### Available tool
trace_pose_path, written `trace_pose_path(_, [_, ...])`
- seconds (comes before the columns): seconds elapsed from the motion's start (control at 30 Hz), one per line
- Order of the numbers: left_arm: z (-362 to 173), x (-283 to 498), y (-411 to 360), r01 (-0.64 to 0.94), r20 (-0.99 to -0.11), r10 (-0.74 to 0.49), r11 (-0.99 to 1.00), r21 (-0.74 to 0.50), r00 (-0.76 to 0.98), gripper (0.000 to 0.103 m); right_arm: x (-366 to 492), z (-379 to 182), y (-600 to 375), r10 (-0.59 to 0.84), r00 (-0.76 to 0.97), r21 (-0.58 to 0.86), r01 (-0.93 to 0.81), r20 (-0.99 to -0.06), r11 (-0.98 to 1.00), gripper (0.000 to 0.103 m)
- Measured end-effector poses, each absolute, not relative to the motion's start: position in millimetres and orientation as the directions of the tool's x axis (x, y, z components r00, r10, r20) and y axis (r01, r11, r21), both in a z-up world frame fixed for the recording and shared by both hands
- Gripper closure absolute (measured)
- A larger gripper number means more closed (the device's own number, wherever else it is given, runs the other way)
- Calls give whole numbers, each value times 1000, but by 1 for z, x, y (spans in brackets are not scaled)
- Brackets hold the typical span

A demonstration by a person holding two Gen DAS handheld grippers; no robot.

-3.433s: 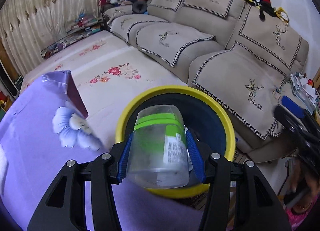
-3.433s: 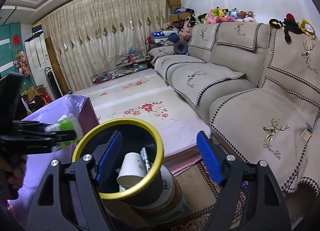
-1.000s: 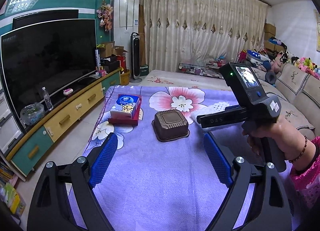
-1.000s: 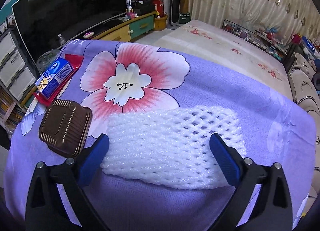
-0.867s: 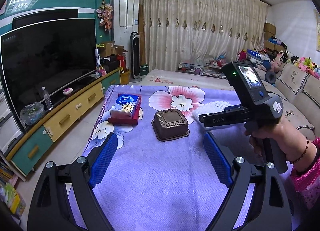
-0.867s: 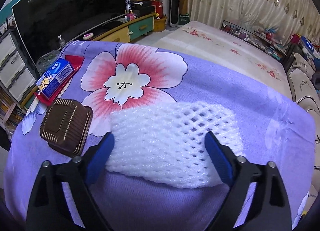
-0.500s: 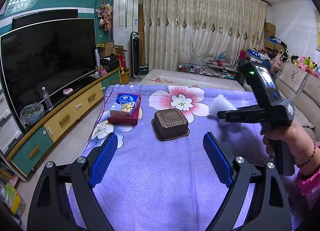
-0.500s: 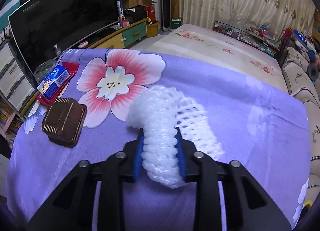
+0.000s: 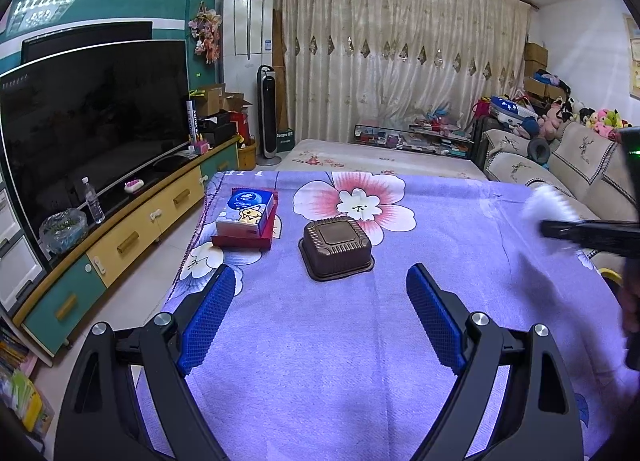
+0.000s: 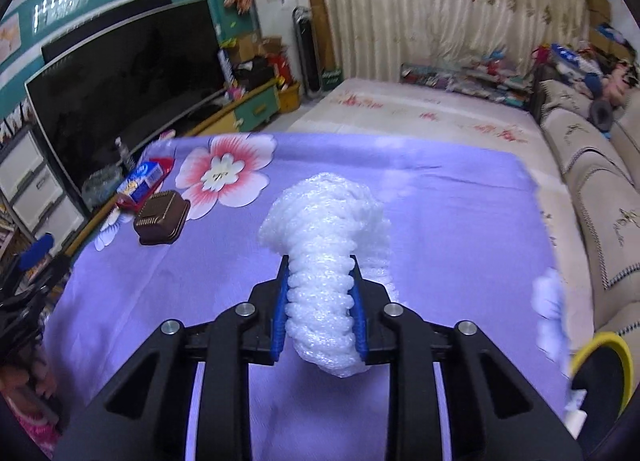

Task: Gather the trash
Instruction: 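Carry the foam net into the bin and open the right gripper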

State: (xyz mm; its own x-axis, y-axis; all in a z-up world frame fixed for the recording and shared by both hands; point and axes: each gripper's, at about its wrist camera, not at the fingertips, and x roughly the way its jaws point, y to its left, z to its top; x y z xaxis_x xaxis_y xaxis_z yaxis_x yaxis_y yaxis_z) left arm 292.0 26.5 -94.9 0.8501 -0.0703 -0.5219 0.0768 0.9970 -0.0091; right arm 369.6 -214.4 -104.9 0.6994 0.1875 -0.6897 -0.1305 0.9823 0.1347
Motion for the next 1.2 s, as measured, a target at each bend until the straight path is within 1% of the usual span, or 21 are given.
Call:
trace_pose_path(0.17, [-95, 293, 24, 80, -524, -67, 997, 1, 849, 17, 318, -83, -265, 121, 761, 132, -46, -637, 990, 78])
trace_pose_path(0.3, [-96, 294, 24, 79, -526, -64, 997, 6, 848, 17, 284, -80, -315, 29, 780, 134, 70, -625, 989, 77])
trace_pose_path(0.43, [-97, 294, 22, 79, -532, -60, 997, 14, 845, 17, 258, -94, -370, -66, 755, 143, 208, -652, 968, 75])
trace_pose_path(0.53, [-98, 294, 20, 80, -530, -54, 996, 27, 847, 17, 247, -111, -403, -125, 714, 132, 293, -689, 947, 73])
trace_pose_path(0.67, [-99, 295, 18, 80, -531, -47, 996, 40, 846, 17, 242, -132, -432, -170, 666, 111, 357, -726, 928, 71])
trace_pose_path(0.93, [-102, 299, 17, 80, -543, -43, 996, 45, 839, 17, 243, -166, -460, -194, 609, 100, 414, -769, 905, 60])
trace_pose_path(1.0, [-103, 299, 16, 83, -544, -44, 995, 47, 838, 17, 245, -170, -462, -196, 605, 97, 417, -772, 904, 55])
trace_pose_path(1.13, [-104, 299, 15, 88, -546, -46, 995, 50, 837, 17, 248, -174, -466, -194, 600, 100, 421, -776, 901, 49])
trace_pose_path(1.2, [-103, 299, 15, 88, -546, -48, 995, 49, 837, 17, 250, -173, -466, -191, 602, 103, 419, -775, 902, 41])
